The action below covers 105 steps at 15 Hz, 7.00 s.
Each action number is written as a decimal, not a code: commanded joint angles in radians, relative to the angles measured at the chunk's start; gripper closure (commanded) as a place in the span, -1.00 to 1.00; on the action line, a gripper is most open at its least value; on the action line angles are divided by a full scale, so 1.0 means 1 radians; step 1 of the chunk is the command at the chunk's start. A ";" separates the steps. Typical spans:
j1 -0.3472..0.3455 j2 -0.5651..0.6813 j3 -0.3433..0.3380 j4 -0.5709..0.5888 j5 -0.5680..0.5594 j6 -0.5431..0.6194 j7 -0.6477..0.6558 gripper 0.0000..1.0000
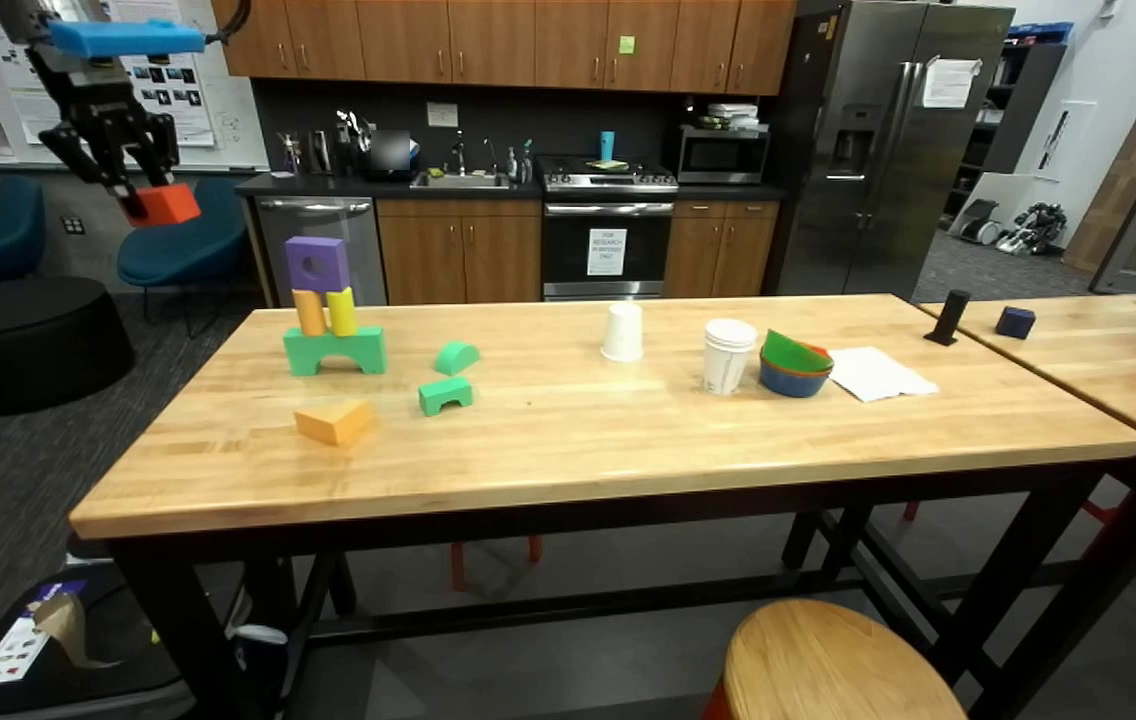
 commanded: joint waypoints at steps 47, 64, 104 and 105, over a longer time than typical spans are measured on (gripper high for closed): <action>-0.120 0.272 -0.031 0.309 -0.001 0.165 -0.197 0.69; -0.114 0.401 -0.022 0.438 -0.003 0.136 -0.231 0.69; -0.126 0.424 -0.033 0.538 0.001 0.047 -0.167 0.69; -0.127 0.422 -0.033 0.535 0.002 0.047 -0.166 0.69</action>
